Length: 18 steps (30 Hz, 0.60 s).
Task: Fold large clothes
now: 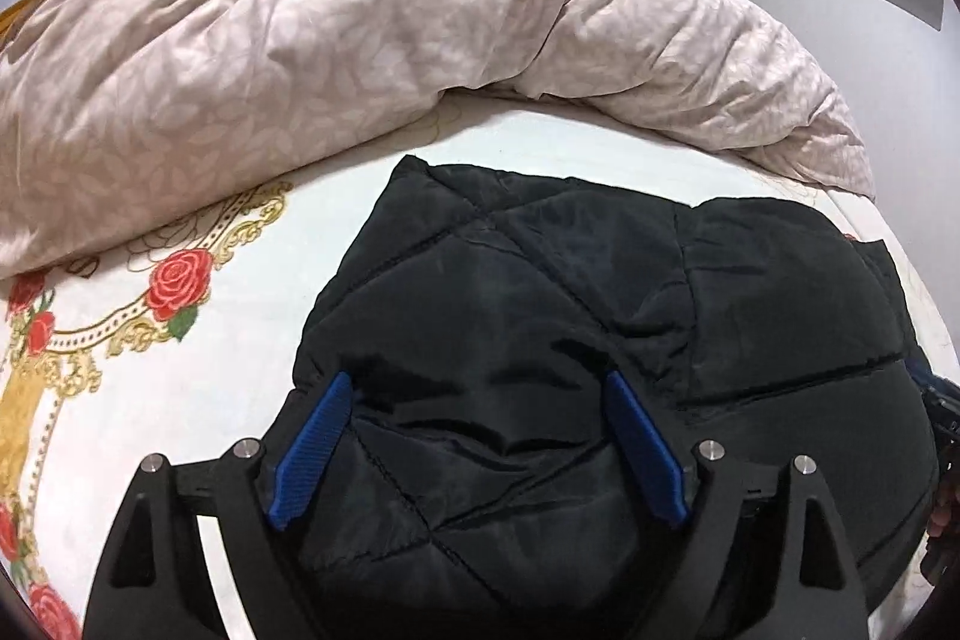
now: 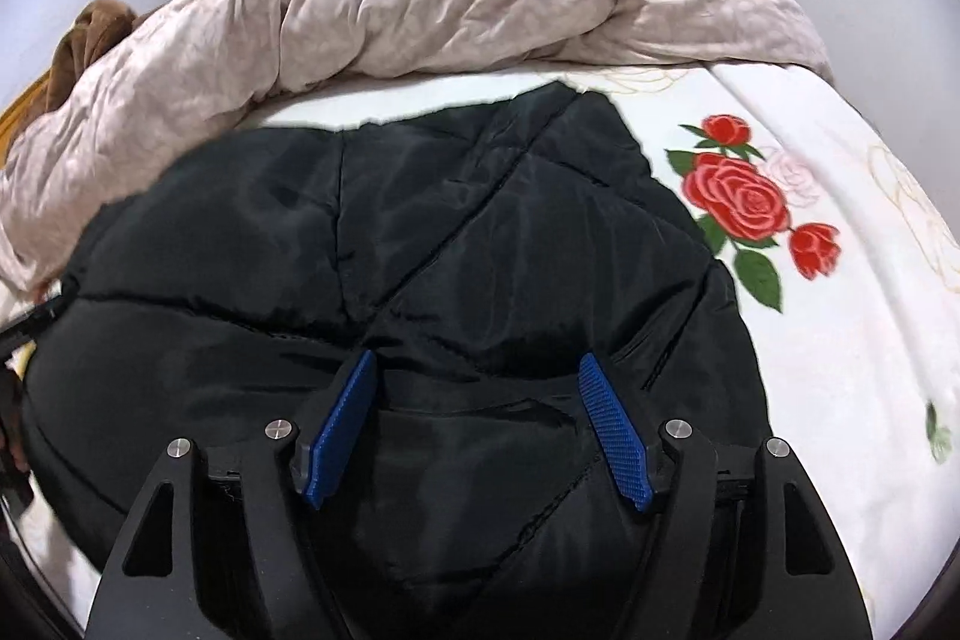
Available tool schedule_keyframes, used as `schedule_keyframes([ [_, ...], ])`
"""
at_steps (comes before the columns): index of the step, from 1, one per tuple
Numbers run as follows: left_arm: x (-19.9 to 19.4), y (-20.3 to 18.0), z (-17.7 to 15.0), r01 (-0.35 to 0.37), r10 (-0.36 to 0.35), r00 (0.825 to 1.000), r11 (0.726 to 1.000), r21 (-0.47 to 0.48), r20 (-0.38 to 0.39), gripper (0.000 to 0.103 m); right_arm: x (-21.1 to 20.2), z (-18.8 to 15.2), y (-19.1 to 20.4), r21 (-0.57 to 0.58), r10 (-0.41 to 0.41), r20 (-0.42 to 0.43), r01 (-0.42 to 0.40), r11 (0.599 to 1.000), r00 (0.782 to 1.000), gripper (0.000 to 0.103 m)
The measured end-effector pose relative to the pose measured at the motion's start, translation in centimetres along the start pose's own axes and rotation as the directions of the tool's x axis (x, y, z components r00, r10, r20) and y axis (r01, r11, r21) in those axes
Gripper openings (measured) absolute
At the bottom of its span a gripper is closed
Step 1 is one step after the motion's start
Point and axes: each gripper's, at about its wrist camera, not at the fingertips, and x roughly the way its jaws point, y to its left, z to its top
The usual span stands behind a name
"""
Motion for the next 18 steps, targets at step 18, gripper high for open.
schedule_keyframes([
  [18,4.1,-0.5,4.3,-0.008,0.008,1.000,1.000,0.016,-0.026,0.089,3.2,4.7,-2.2,0.038,-0.063,-0.012,0.063,0.997,0.998,0.069],
])
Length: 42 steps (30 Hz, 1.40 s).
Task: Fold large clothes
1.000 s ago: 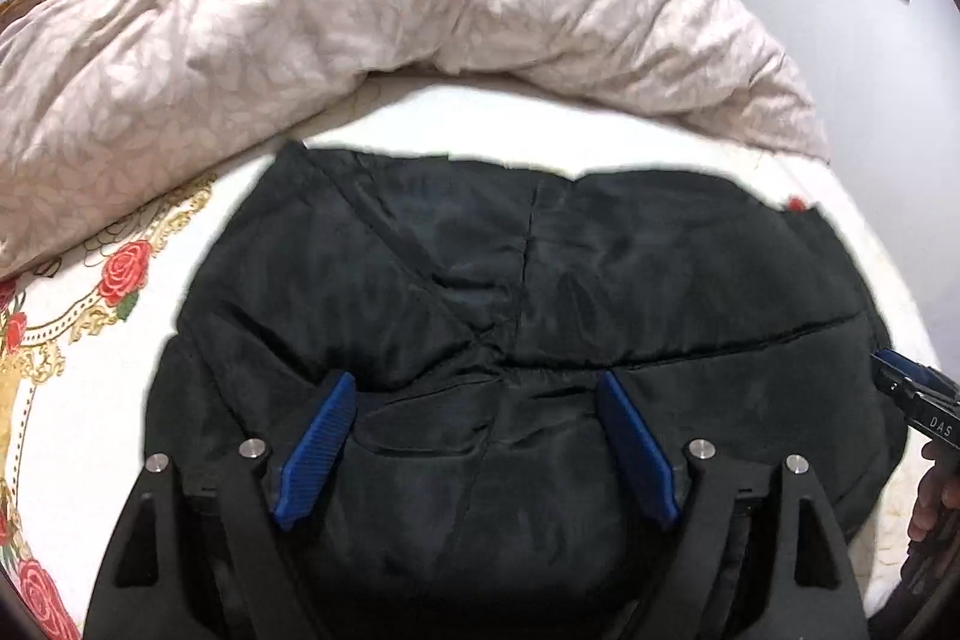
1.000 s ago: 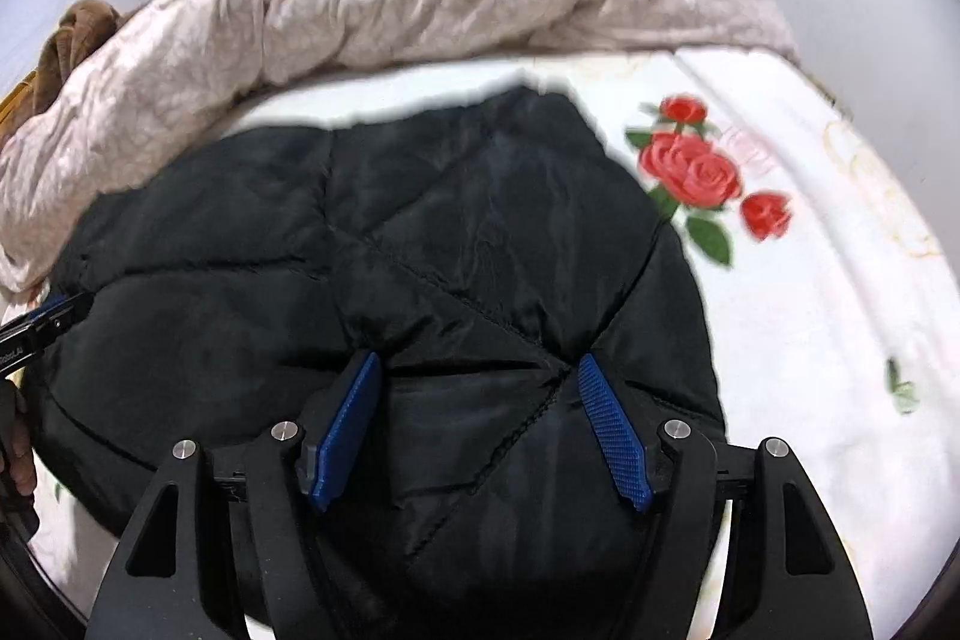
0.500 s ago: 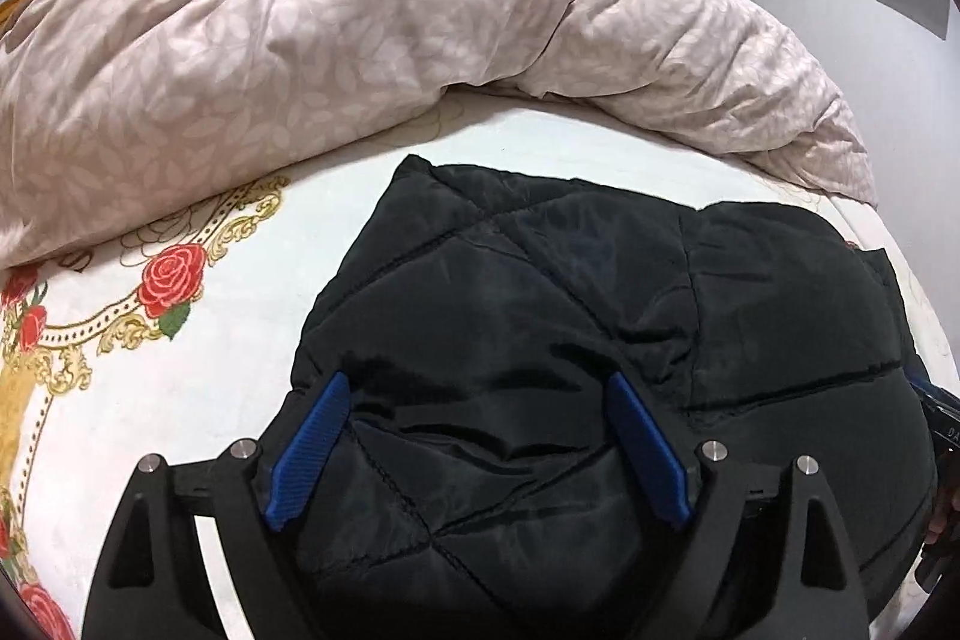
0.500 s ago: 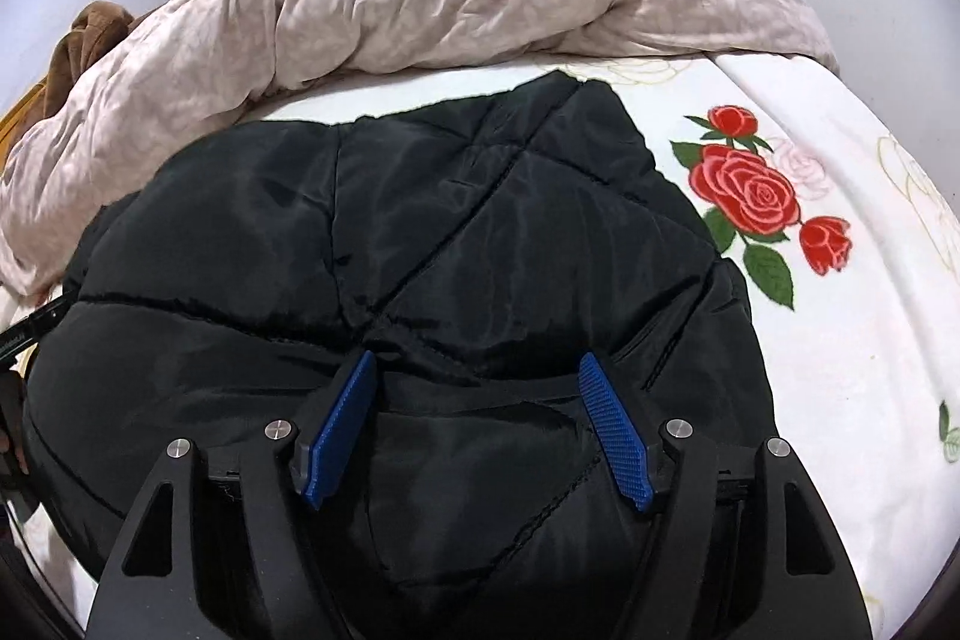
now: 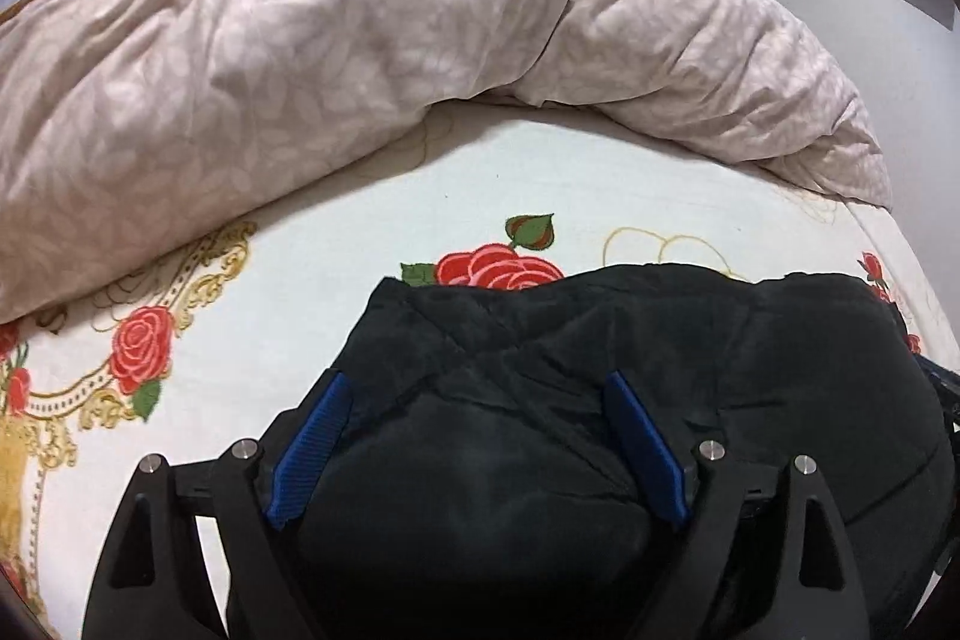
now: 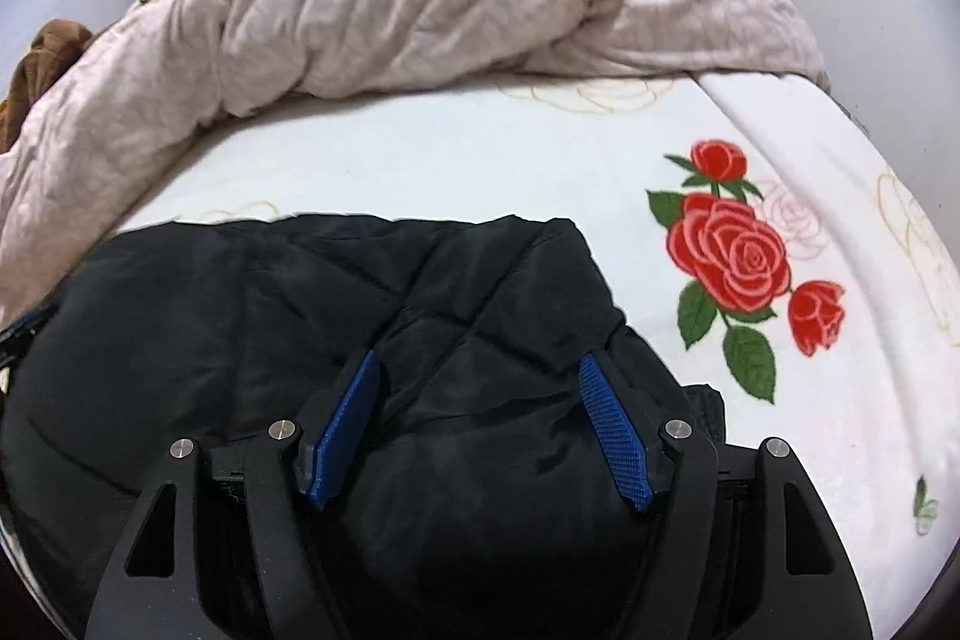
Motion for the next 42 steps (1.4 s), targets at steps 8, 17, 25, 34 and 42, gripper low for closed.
schedule_keyframes([
  [8,1.1,0.0,-0.8,0.008,-0.008,1.000,1.000,-0.020,0.017,0.090,1.6,-0.7,-0.3,0.028,0.000,0.000,0.000,1.000,1.000,0.069],
  [17,1.3,0.1,-0.8,0.010,-0.010,1.000,1.000,-0.022,0.018,0.091,1.9,-0.6,-0.3,0.030,0.003,0.000,-0.003,1.000,1.000,0.069],
  [25,0.3,0.1,0.4,-0.011,0.010,0.999,1.000,-0.020,-0.038,0.090,0.1,0.1,-0.4,0.044,-0.004,-0.014,0.005,0.999,1.000,0.069],
  [34,-8.4,2.1,-2.0,0.026,-0.027,0.998,0.999,0.019,0.050,0.089,-9.2,-2.2,-1.8,0.031,0.044,0.091,-0.047,0.998,0.995,0.069],
  [42,-7.2,4.8,-6.9,-0.012,0.009,0.999,0.999,-0.046,-0.049,0.089,-8.6,-7.9,-4.5,0.089,-0.017,0.016,0.016,0.996,1.000,0.073],
])
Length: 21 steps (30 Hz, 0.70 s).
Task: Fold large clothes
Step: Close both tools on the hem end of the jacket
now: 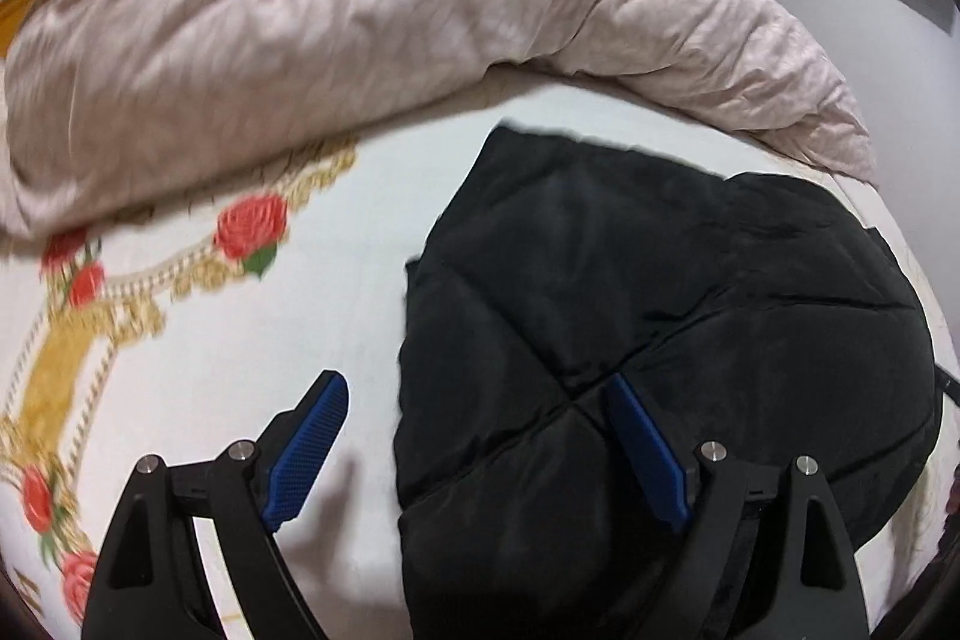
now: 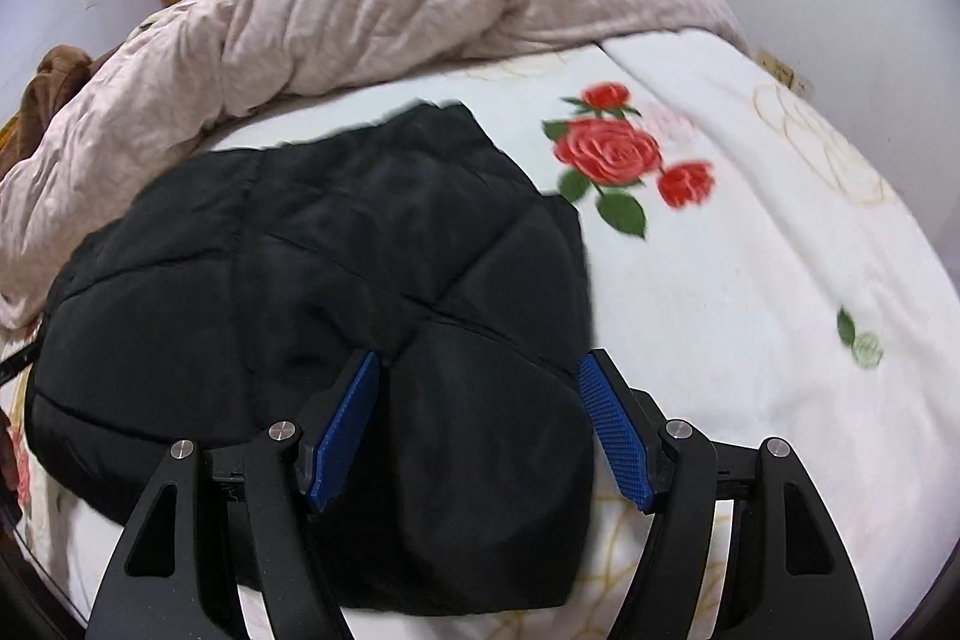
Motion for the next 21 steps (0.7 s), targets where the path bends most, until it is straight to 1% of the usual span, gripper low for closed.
schedule_keyframes([
  [1,0.1,0.2,-0.1,0.010,-0.010,1.000,1.000,-0.015,-0.001,0.089,0.2,0.0,-0.3,0.011,0.007,-0.002,-0.007,1.000,1.000,0.074],
  [3,0.7,0.4,0.2,0.019,-0.019,1.000,0.999,-0.036,-0.001,0.090,1.2,0.3,-1.4,0.057,0.049,-0.025,-0.048,0.997,0.998,0.075],
  [5,1.7,0.8,0.6,0.049,-0.050,0.999,0.997,-0.061,-0.017,0.090,2.2,0.5,-2.4,0.101,0.084,-0.039,-0.079,0.992,0.996,0.078],
  [8,3.0,1.0,0.5,0.082,-0.085,0.996,0.994,-0.078,-0.037,0.091,3.9,0.4,-3.9,0.180,0.171,-0.071,-0.156,0.971,0.983,0.079],
  [11,4.0,1.0,0.7,0.116,-0.121,0.991,0.989,-0.091,-0.052,0.093,5.3,0.4,-4.7,0.218,0.237,-0.100,-0.211,0.953,0.966,0.082],
  [12,4.3,1.2,0.7,0.125,-0.131,0.990,0.987,-0.100,-0.058,0.096,5.7,0.4,-4.8,0.228,0.253,-0.106,-0.224,0.947,0.962,0.084],
  [16,5.7,2.0,0.9,0.179,-0.195,0.977,0.970,-0.163,-0.090,0.101,7.1,1.0,-5.1,0.248,0.294,-0.134,-0.256,0.935,0.946,0.087],
  [19,6.2,2.6,0.8,0.222,-0.247,0.963,0.953,-0.204,-0.106,0.101,7.4,1.2,-5.2,0.252,0.310,-0.153,-0.266,0.930,0.938,0.087],
  [20,6.2,2.7,0.7,0.235,-0.263,0.959,0.947,-0.218,-0.110,0.101,7.4,1.1,-5.2,0.255,0.315,-0.160,-0.269,0.929,0.935,0.086],
  [21,6.2,2.8,0.5,0.244,-0.275,0.955,0.942,-0.230,-0.114,0.101,7.3,0.9,-5.1,0.258,0.325,-0.167,-0.277,0.926,0.931,0.082],
])
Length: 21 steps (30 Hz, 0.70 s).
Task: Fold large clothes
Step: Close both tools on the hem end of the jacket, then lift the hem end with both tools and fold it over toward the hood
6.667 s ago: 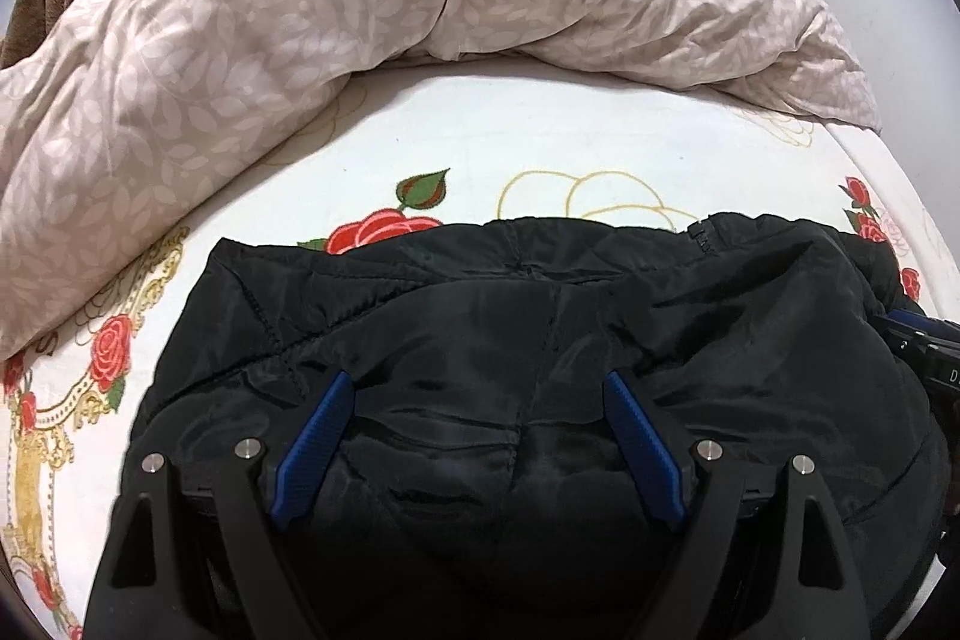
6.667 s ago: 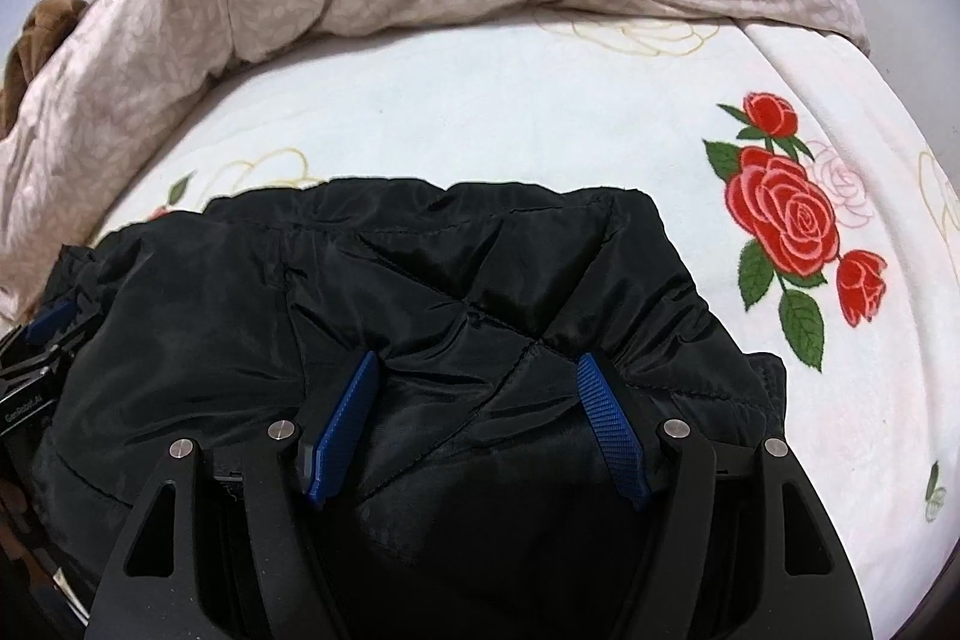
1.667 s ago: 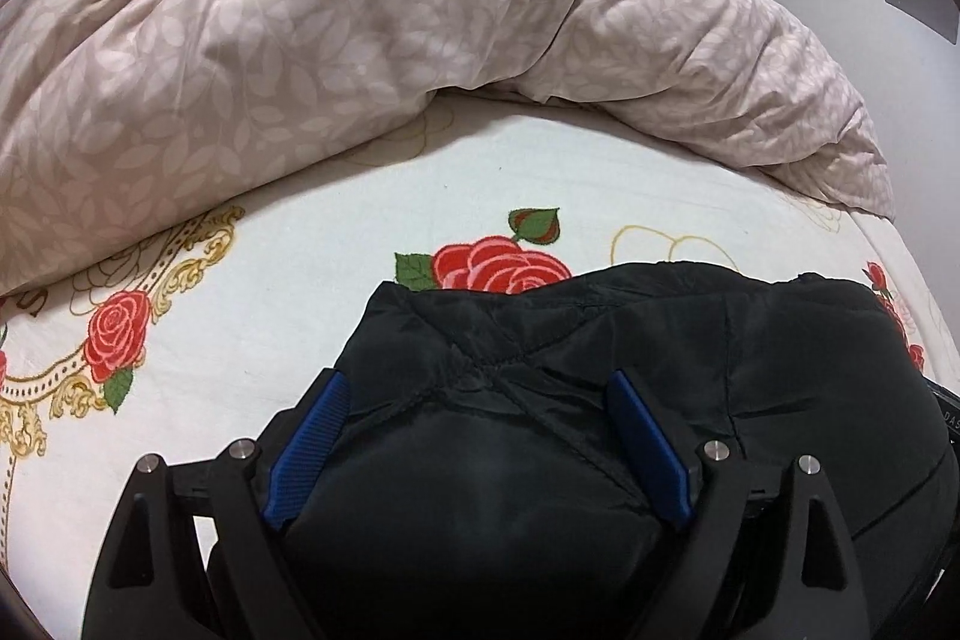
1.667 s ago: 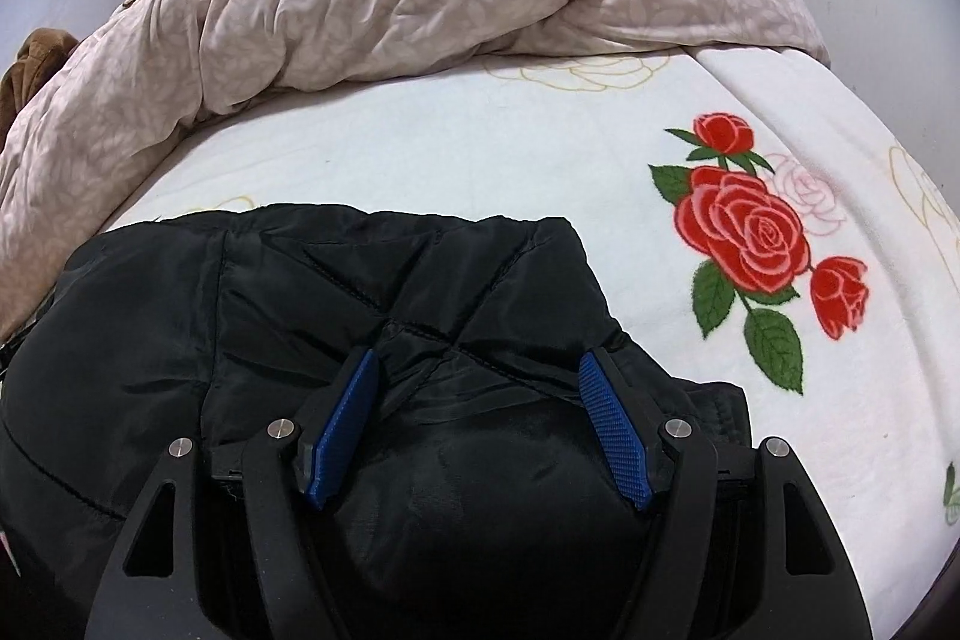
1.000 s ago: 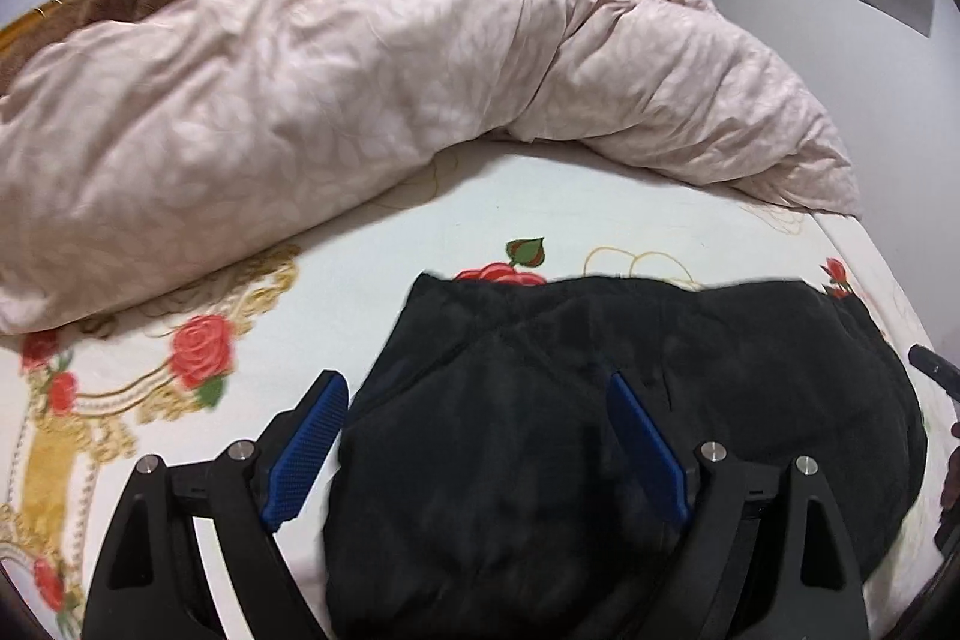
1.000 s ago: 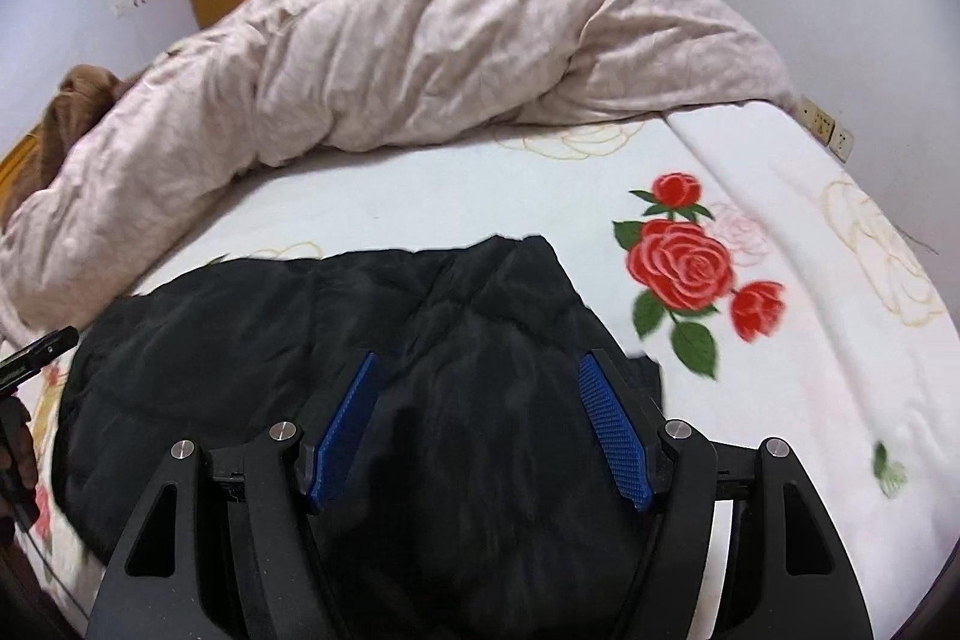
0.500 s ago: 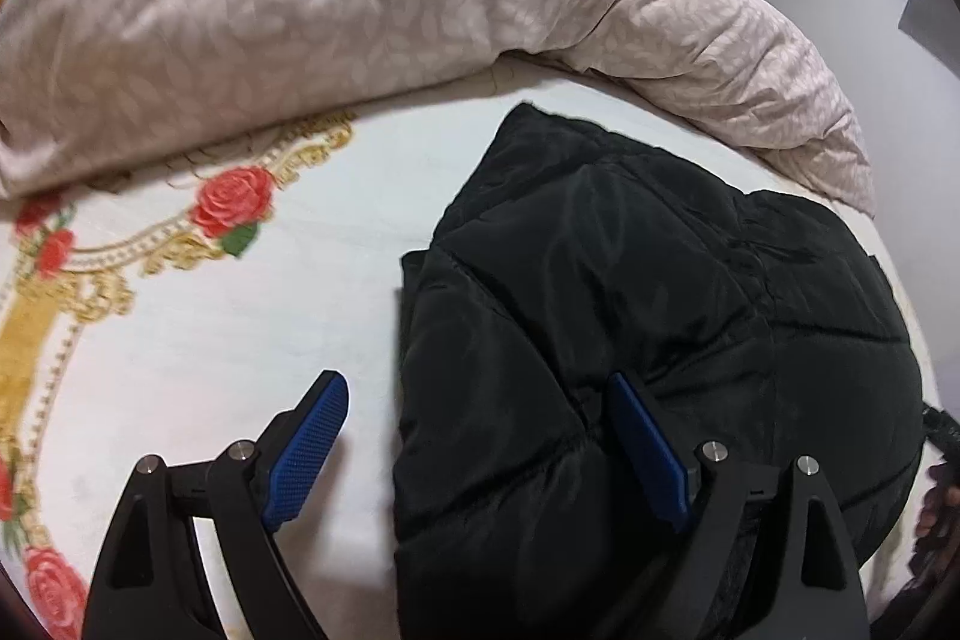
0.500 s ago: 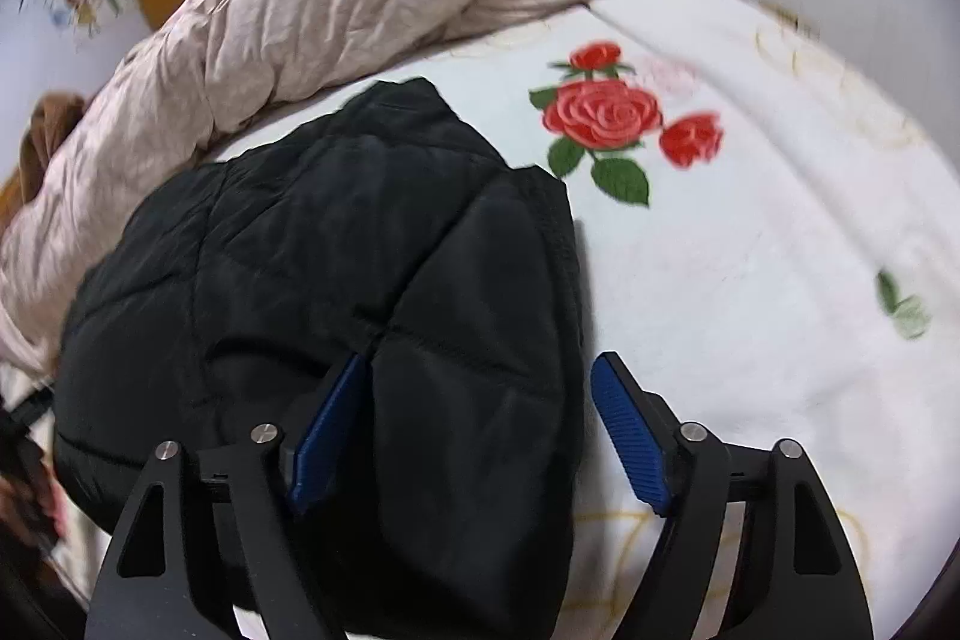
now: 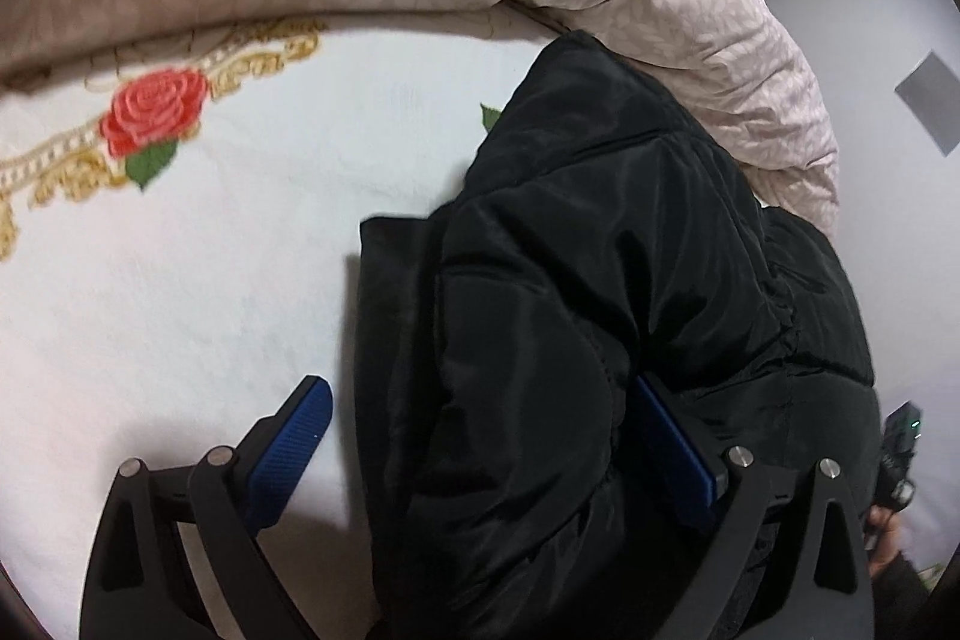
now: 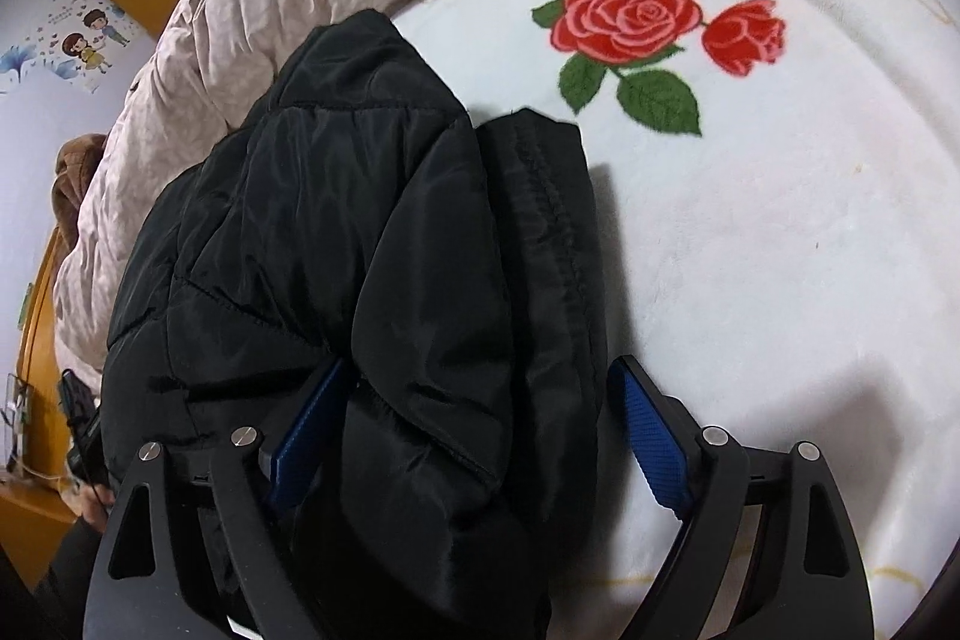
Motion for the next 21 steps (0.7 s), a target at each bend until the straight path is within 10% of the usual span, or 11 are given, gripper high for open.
schedule_keyframes([
  [7,0.7,-1.2,0.2,-0.009,0.010,1.000,0.999,0.045,-0.021,0.098,0.8,-0.2,0.4,0.001,0.057,-0.014,-0.057,0.998,0.998,0.062],
  [16,-1.3,-3.7,0.6,-0.015,0.016,1.000,0.996,0.092,-0.008,0.037,-0.5,0.4,2.4,-0.026,0.056,-0.001,-0.056,0.998,0.998,0.030],
  [21,-4.6,-5.1,1.0,-0.034,0.028,0.999,0.991,0.127,0.044,0.027,-3.3,0.4,3.9,-0.053,0.047,0.041,-0.044,0.998,0.998,0.025],
])
